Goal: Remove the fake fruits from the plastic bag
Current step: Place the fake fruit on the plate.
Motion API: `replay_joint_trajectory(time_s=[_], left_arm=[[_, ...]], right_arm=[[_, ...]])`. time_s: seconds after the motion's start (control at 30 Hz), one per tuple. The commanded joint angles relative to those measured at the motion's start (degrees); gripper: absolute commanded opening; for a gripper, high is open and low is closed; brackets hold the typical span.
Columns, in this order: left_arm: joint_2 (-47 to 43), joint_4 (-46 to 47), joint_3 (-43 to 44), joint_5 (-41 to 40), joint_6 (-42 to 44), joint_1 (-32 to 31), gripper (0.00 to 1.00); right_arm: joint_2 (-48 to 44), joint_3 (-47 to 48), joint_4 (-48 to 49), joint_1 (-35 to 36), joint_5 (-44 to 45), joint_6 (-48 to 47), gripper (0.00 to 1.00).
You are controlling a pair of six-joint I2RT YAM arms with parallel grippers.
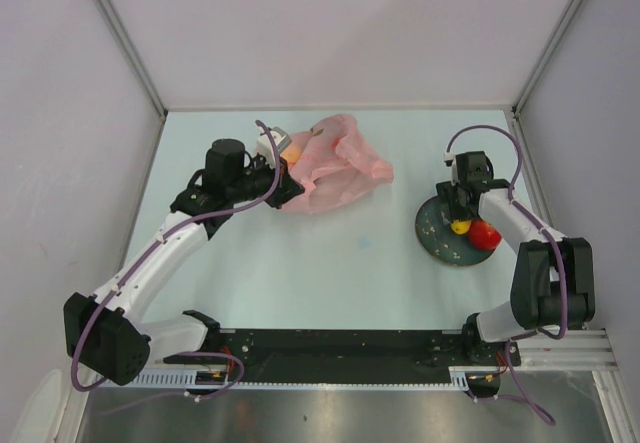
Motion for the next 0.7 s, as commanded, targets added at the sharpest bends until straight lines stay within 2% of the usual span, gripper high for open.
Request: replay_joint_trajectory(time_s=[0.0, 0.27, 0.37, 0.47, 0.57, 0.67], left_arm=[[-1.0, 1.9, 0.3, 0.7, 0.7, 0.2, 0.00], [-1.3, 0.7, 1.1, 0.8, 1.0, 0.3, 0.00], [-2.2, -1.1, 2.4, 0.6, 2.3, 0.3, 0.00], [-3.2, -3.8, 2.9, -0.6, 4.9, 0.6, 0.00], [-4.9, -6.6, 2.8, -1.6, 7.5, 1.0, 0.00], [-7.2, -8.5, 2.9, -2.2, 10.2, 1.1, 0.00]], right_arm=[[0.4, -0.2, 1.5, 0.2, -0.5, -1.1, 0.76], [-1.3, 1.3, 0.9, 2.6, -2.7, -2.4, 0.82], [-4.2, 5.0, -1.1, 7.8, -5.8, -3.4, 0.81], [-7.4, 8.8, -1.6, 16.4, -7.6, -3.9, 0.79], [-9.1, 11.5, -0.5, 24.5, -9.7, -4.1, 0.73], [-9.7, 13.2, 4.5, 30.7, -12.5, -3.3, 0.61]])
